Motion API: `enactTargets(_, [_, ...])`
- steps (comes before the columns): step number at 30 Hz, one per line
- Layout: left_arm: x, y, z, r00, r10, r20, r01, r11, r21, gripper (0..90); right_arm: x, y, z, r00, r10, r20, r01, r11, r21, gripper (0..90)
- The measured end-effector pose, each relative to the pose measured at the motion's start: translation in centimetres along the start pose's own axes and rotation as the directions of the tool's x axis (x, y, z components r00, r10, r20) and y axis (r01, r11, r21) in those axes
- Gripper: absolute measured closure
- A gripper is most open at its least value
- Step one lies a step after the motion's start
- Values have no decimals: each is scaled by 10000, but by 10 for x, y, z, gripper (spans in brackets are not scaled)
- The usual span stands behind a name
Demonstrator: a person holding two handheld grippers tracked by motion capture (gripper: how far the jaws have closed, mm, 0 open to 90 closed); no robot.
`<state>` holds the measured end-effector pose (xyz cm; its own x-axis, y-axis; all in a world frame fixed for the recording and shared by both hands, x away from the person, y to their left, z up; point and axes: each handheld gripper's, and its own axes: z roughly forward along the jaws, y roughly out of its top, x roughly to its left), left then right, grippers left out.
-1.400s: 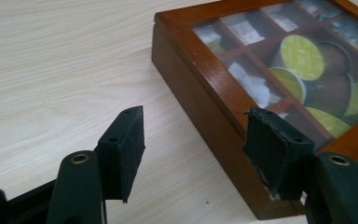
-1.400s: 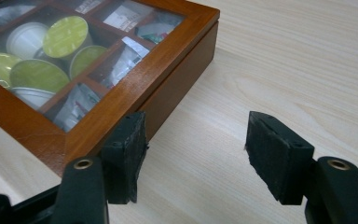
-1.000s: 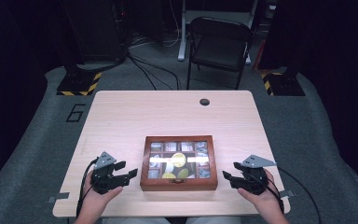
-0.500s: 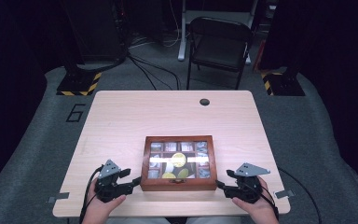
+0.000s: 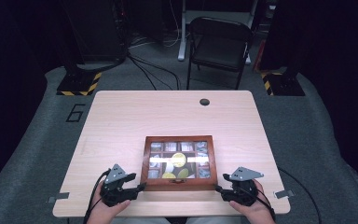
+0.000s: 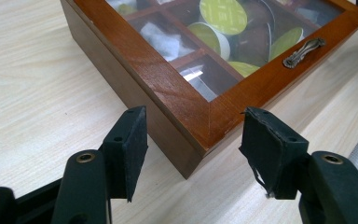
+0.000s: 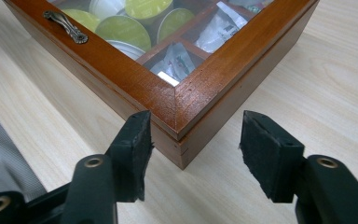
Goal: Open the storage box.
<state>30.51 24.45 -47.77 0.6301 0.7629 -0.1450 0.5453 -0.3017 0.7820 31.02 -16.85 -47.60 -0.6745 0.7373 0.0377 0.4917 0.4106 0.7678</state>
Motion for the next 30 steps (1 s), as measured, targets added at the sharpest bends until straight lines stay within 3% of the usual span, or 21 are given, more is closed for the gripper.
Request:
enactTargets(5, [-3, -2, 4, 9999, -58, 93, 56, 9998, 202, 415, -1, -2, 4, 9999, 6, -151, -4, 9999, 127, 472])
enactTargets(7, [-3, -2, 5, 9996, 243, 107, -247, 9989, 389, 428, -1, -2, 6, 9997, 65, -237, -61, 9998, 174, 476])
enactTargets(8, [-4, -2, 6, 9998, 138, 128, -143, 9992, 384, 428, -1, -2, 6, 9997, 65, -237, -61, 9998, 174, 476])
enactTargets(13, [-8, -3, 9, 9990, 437, 135, -444, 9975, 554, 458, 3, -2, 9, 9995, -148, -262, 155, 9995, 273, 511])
enactTargets(17, [-7, -4, 11, 9996, 267, 43, -269, 9971, 705, 492, 4, -2, 11, 9991, -313, -294, 323, 9989, 332, 531])
enactTargets(19, [-6, -5, 11, 9992, 389, 41, -391, 9956, 850, 509, 4, -3, 13, 9987, -401, -316, 412, 9986, 340, 560])
enactTargets(30, [-7, -4, 12, 9986, 524, -100, -514, 9948, 876, 542, 6, -2, 13, 9983, -544, -195, 549, 9981, 278, 588])
